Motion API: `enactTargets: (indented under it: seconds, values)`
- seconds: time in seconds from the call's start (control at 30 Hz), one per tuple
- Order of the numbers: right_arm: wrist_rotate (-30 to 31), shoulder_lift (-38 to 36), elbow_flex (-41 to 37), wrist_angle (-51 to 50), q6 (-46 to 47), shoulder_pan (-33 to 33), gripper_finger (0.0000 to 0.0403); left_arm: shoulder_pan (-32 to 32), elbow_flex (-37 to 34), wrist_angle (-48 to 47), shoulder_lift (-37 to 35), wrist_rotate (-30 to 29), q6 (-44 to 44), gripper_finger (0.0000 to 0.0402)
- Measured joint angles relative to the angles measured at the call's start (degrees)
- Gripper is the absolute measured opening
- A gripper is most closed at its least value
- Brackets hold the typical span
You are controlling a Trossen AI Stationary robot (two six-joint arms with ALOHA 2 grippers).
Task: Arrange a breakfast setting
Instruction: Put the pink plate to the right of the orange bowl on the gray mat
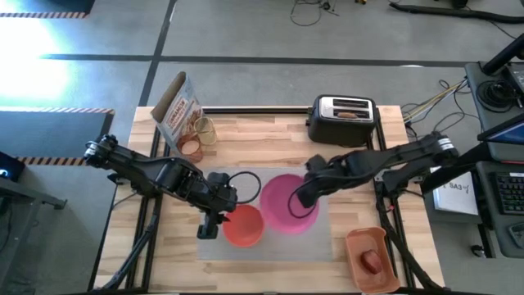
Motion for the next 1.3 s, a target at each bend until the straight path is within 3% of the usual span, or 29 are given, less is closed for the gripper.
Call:
enactTargets:
  seconds: [0.17,0.27,0.7,1.07,1.3]
  values:
    - [0.7,-0.6,-4.6,-6.1,4.3,0.0,0.0009,-2.0,0.0,0.0,0.0,0.0,-0.4,0.0109]
    - [-2.2,-0.2,-9.1,-2.0,3.6,0.0,0.0009,-4.1,0.0,0.1,0.0,-1.3,-0.6,0.0109]
    - [-13.4,0.7,-23.9,20.9,-1.9,-1.9,0.0009,-12.1,-0.9,-5.5,0.0,-17.8,-10.3,0.0109]
    - [-11.7,1.1,-28.8,31.7,-6.6,-4.0,0.0014,-13.4,-3.2,-12.7,-0.1,-25.6,-19.2,0.0109]
    - [-11.3,1.0,-28.8,31.7,-8.4,-4.0,0.0065,-13.4,-3.4,-17.4,-0.1,-30.0,-22.5,0.0109]
